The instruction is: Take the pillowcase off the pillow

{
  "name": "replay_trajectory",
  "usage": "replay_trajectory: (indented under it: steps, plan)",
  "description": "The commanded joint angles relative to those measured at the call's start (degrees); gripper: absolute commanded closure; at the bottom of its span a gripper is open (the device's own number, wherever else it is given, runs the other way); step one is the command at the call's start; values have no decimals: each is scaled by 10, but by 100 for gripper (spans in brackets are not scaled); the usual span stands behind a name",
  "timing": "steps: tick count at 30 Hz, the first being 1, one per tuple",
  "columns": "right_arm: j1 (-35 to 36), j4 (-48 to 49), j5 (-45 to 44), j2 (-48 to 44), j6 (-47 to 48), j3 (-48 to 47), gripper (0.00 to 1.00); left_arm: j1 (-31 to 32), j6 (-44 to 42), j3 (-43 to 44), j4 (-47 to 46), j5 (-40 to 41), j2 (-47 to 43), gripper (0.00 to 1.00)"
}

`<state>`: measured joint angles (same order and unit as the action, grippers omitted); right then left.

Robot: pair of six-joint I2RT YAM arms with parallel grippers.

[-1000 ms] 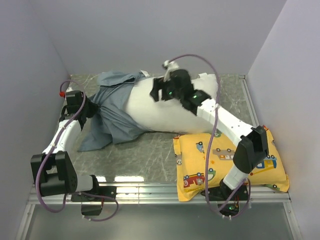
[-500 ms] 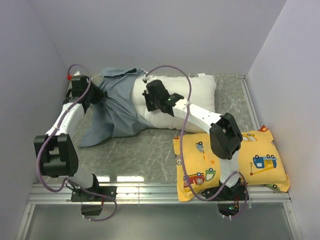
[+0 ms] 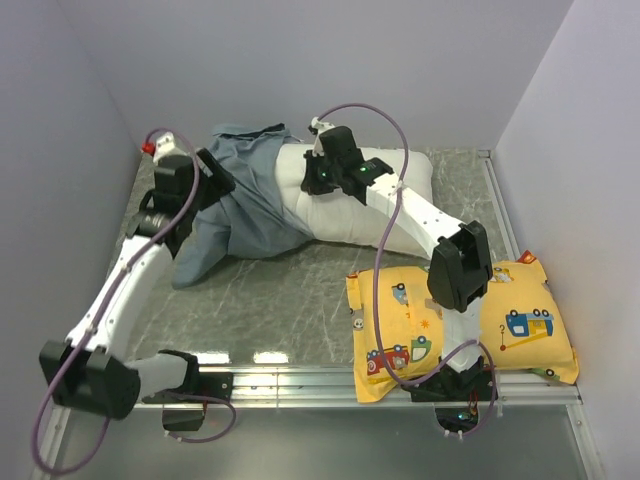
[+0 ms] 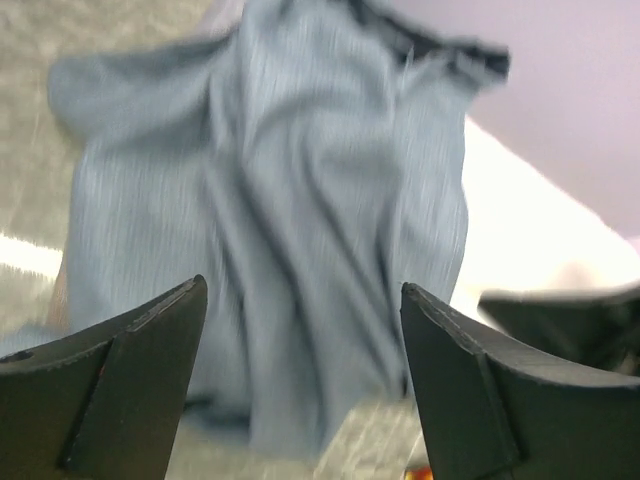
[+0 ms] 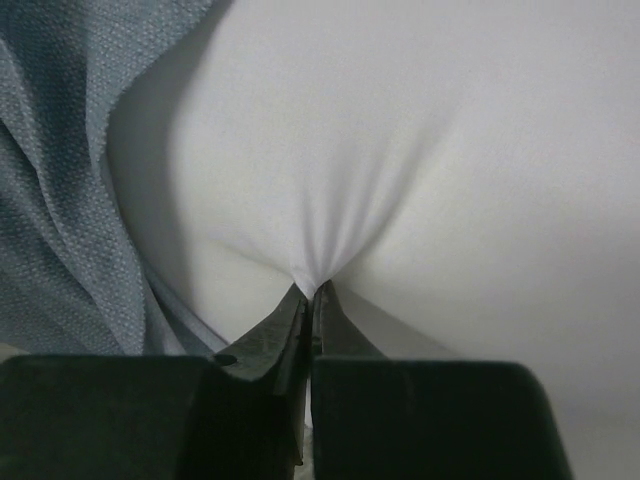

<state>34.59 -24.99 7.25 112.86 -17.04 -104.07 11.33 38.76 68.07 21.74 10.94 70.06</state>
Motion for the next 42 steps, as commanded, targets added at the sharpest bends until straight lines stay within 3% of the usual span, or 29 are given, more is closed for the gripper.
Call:
replay_trajectory:
  steps: [1, 3, 8, 10, 11, 12, 15, 16, 25, 28, 33, 34, 37, 38, 42]
  plan:
    - [-5, -8, 16, -4, -10, -39, 100, 29, 26, -79, 2, 50, -54, 16]
    - [-6, -8, 22, -5, -13, -44, 100, 38, 34, -131, -28, 39, -70, 13]
    - [-5, -1, 14, -25, -16, -28, 100, 48, 57, -167, -112, -6, -33, 12]
    - [-6, -6, 3, -31, -12, -23, 100, 48, 70, -166, -116, 7, -20, 16]
    - [-8, -6, -4, -34, -12, -18, 100, 47, 75, -162, -104, 36, -12, 23]
    - [-16, -2, -3, -40, -12, -11, 100, 45, 79, -153, -95, 50, -9, 49]
    - [-35, 15, 4, -63, -17, 23, 100, 18, 84, -141, -65, 94, -19, 98]
    - [-53, 17, 7, -73, -21, 36, 100, -18, 85, -138, -59, 93, -27, 99]
    - [-143, 54, 41, -130, -48, 120, 100, -267, 83, -122, -54, 36, -41, 100]
    - [-160, 62, 53, -150, -43, 146, 100, -319, 87, -131, -82, -16, -10, 99]
    - [-135, 74, 80, -185, -39, 200, 100, -322, 98, -133, -115, -99, 33, 98]
    - [-125, 80, 68, -191, -35, 212, 100, -320, 99, -134, -129, -121, 30, 93]
    - [-78, 95, 56, -206, -34, 261, 100, -300, 84, -121, -132, -111, 10, 58]
    - [-68, 105, 49, -207, -35, 270, 100, -295, 75, -97, -115, -111, 7, 42]
    - [-16, 111, 24, -201, -41, 310, 100, -270, 5, -23, -77, -111, -2, 24]
